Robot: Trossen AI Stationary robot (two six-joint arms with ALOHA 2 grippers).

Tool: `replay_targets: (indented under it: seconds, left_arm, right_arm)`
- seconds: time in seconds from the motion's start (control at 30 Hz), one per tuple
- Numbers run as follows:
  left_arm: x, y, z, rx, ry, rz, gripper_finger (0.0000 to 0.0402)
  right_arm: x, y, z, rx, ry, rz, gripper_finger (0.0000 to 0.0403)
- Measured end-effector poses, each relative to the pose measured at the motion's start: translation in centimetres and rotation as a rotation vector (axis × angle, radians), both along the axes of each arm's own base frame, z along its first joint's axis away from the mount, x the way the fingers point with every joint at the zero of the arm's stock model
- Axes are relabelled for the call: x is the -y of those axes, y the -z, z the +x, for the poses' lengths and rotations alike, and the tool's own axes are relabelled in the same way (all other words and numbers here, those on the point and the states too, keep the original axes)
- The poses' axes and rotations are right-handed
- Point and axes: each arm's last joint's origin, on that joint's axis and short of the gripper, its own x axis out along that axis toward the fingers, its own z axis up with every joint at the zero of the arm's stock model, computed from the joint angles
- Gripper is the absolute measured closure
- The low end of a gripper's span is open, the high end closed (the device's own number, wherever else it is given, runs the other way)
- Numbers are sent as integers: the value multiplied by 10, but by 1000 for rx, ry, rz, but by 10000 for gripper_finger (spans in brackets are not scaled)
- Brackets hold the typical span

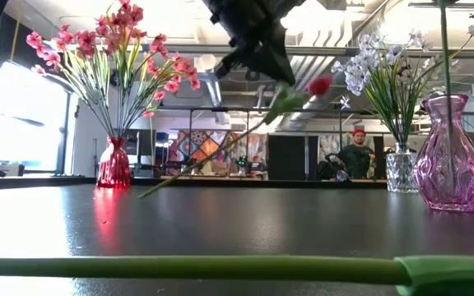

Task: Sort flowers into vase by color
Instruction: Put the middle red tulip into the purple flower vase

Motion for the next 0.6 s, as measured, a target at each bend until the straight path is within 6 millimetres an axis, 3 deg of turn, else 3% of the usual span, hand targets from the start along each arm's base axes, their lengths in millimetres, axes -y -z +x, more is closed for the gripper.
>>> replay_targets:
  seconds: [0.17, 0.37, 0.5, 0.6]
  left_arm:
    - [-4, -15, -2, 70, -12, 39, 401]
    - [-4, -27, 6, 196, 28, 62, 401]
    - [-1, -35, 11, 301, 50, 43, 401]
    - [-1, -43, 11, 359, 45, 30, 401]
  right_arm:
    - [8, 16, -10, -213, 88, 10, 265]
    - [5, 18, -13, -295, -24, 62, 265]
    - [3, 17, -12, -300, -69, 97, 265]
    - [-1, 9, -6, -176, -96, 99, 265]
